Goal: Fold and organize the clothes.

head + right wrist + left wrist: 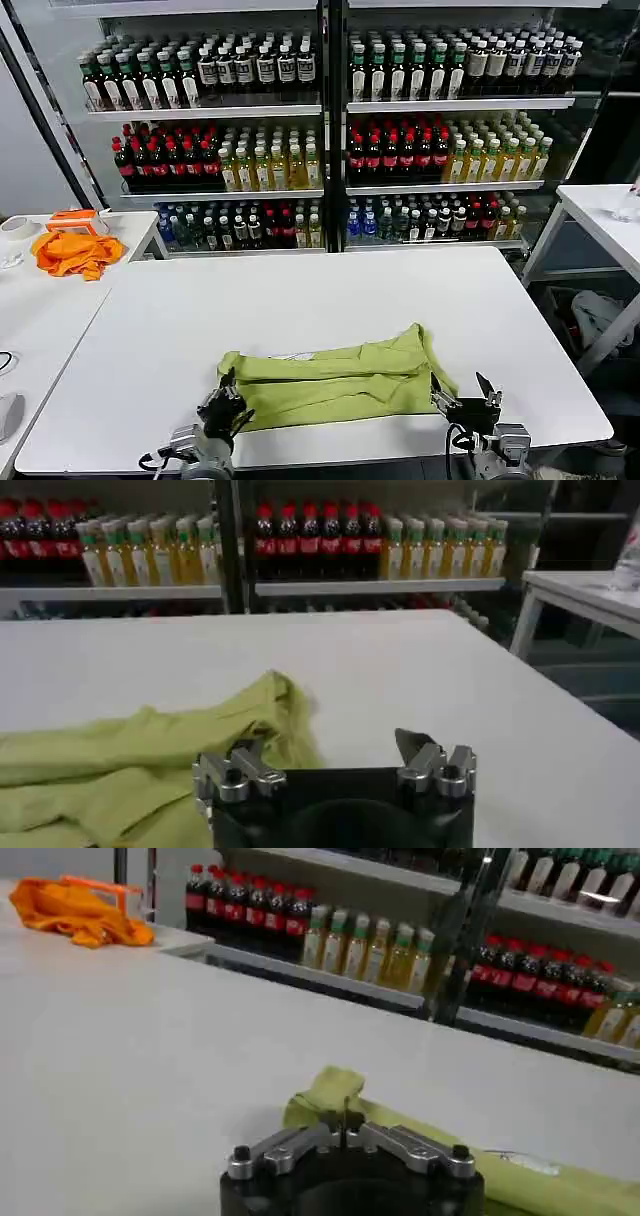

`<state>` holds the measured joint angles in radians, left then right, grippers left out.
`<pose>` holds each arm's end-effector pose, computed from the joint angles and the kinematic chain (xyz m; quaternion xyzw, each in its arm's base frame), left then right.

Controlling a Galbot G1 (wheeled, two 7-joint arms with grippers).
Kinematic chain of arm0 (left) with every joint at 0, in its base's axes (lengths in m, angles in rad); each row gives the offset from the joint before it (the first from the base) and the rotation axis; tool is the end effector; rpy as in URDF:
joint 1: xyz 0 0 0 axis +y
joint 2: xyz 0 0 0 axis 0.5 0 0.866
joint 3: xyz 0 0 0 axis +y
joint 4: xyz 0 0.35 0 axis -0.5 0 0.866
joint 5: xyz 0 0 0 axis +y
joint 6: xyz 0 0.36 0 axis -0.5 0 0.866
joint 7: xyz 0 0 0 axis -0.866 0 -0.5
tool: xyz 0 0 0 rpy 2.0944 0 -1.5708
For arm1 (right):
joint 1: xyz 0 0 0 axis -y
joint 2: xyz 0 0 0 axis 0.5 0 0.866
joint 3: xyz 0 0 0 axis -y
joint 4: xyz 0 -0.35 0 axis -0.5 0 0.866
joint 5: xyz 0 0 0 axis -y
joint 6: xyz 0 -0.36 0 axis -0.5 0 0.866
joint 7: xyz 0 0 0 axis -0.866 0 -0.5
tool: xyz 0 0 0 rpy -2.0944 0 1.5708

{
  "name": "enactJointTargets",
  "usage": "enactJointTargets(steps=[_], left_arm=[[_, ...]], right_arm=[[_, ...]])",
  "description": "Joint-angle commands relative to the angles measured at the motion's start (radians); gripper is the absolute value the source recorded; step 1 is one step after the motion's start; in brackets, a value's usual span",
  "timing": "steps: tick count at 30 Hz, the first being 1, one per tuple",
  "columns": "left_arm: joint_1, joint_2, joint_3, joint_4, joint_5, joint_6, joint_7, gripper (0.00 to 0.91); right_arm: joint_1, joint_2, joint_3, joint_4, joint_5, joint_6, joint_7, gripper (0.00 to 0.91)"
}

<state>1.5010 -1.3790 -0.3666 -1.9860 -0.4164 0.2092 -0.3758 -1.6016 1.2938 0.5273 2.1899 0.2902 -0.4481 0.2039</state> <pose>0.2000 -0.0115 -0.3321 0.0651 -0.9762 0.1101 0.1749 0.1780 -0.0396 -0.2695 -0.0167 -0.9794 0.0103 0.2008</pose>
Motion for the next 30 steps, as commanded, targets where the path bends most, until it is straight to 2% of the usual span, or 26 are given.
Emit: enactJointTargets(steps=[1, 12, 16, 17, 18, 19, 25, 30], left_arm=[[0.004, 0.143, -0.101, 0.022, -0.073, 0.006, 0.006, 0.02], [-0.034, 0.275, -0.207, 0.086, -0.122, 0.039, 0.033, 0.02], [-0.037, 0.3, -0.221, 0.1, -0.119, 0.05, 0.04, 0.02], [-0.032, 0.298, -0.22, 0.098, -0.118, 0.052, 0.04, 0.121], [-0.024, 0.287, -0.218, 0.083, -0.116, 0.061, 0.037, 0.635], [-0.015, 0.272, -0.215, 0.07, -0.114, 0.067, 0.035, 0.907], [0.036, 0.168, -0.157, 0.0, -0.031, 0.063, 0.004, 0.907], [0.042, 0.118, -0.114, -0.005, 0.027, 0.036, -0.015, 0.907]], right_arm=[[0.001, -0.003, 0.0, 0.0, 0.001, -0.001, 0.0, 0.907], [0.011, -0.004, -0.015, -0.006, 0.0, -0.001, 0.0, 0.907], [0.017, -0.002, -0.023, -0.008, 0.0, -0.002, 0.0, 0.907], [0.017, -0.001, -0.025, -0.008, -0.001, -0.002, 0.0, 0.907], [0.017, 0.0, -0.029, -0.009, -0.002, -0.002, 0.0, 0.907], [0.018, 0.002, -0.031, -0.01, -0.004, -0.002, 0.0, 0.907], [0.013, 0.005, -0.034, -0.014, -0.01, 0.0, -0.001, 0.907], [0.009, 0.005, -0.035, -0.014, -0.012, 0.0, -0.001, 0.907]])
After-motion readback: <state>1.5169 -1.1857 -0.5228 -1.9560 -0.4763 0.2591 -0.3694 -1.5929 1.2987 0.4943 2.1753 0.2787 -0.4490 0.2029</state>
